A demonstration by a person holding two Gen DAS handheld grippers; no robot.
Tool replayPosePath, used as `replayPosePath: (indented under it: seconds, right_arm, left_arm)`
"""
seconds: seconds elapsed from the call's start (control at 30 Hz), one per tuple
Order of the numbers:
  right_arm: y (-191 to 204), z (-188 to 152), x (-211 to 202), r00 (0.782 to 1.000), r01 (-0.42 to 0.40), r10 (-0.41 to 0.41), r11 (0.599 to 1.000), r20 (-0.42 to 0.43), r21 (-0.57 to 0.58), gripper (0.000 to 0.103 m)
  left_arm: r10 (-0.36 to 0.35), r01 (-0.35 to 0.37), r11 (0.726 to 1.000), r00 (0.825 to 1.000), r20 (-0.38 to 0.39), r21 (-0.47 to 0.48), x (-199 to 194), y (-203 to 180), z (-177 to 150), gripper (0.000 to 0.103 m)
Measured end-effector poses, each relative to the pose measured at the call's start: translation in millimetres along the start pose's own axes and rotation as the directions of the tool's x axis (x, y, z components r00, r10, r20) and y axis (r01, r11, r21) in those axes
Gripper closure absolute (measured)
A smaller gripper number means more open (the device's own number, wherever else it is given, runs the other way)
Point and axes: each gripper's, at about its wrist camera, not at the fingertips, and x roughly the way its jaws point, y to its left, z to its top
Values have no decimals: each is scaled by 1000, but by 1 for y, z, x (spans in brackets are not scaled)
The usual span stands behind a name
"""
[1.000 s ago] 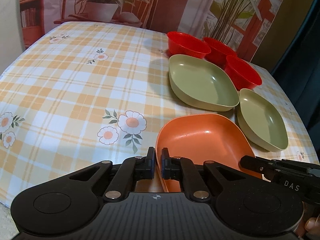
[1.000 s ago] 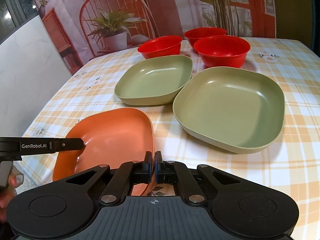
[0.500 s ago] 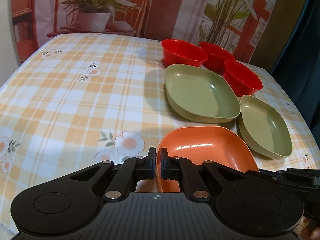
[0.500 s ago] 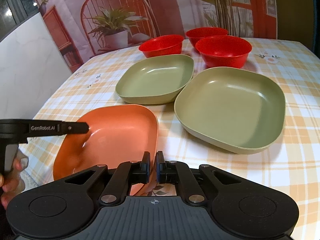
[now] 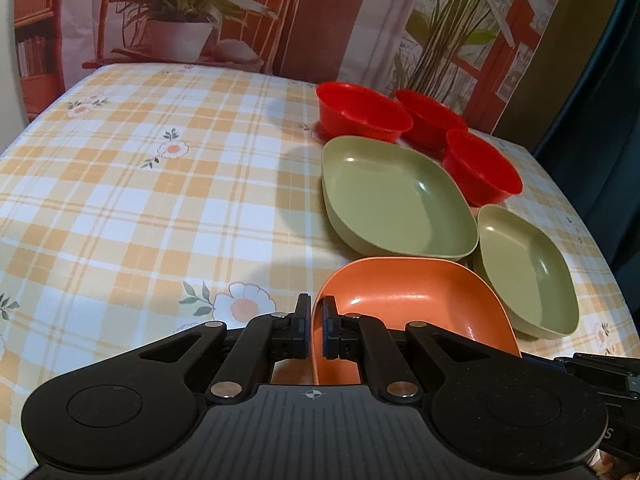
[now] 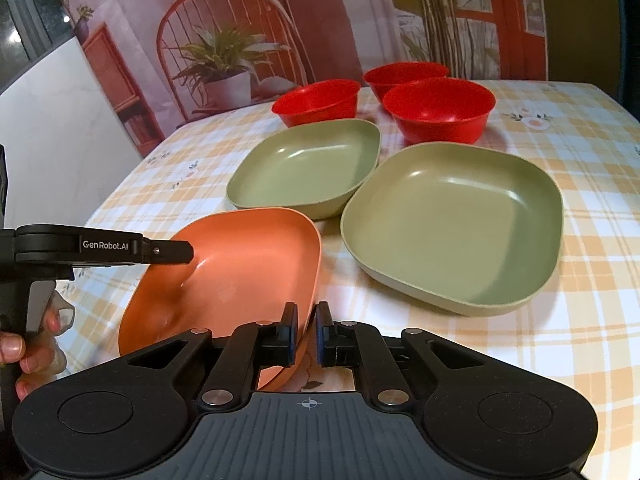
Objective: Organize plates and bowls
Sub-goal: 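Lift the orange plate with the left gripper over the oval green dish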
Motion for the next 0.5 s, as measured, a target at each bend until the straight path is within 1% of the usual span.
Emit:
replayPosePath:
  seconds: [0.13,0.27,0.5]
  right_arm:
    - [1,7,-4,1000,-10,10,1000,25,2,95]
    - [4,18,-11,998,-14,15,1000,64,-6,95]
    - [1,46,-11,992,-8,11,1000,128,-23,95]
  left_arm:
    - [6,-7,1000,999,35,16,-8,-3,6,97]
    - [1,-3,1000,997,75,23,-16,-5,18,97]
    - [2,-9,998,992,127,59,-18,-13,44,97]
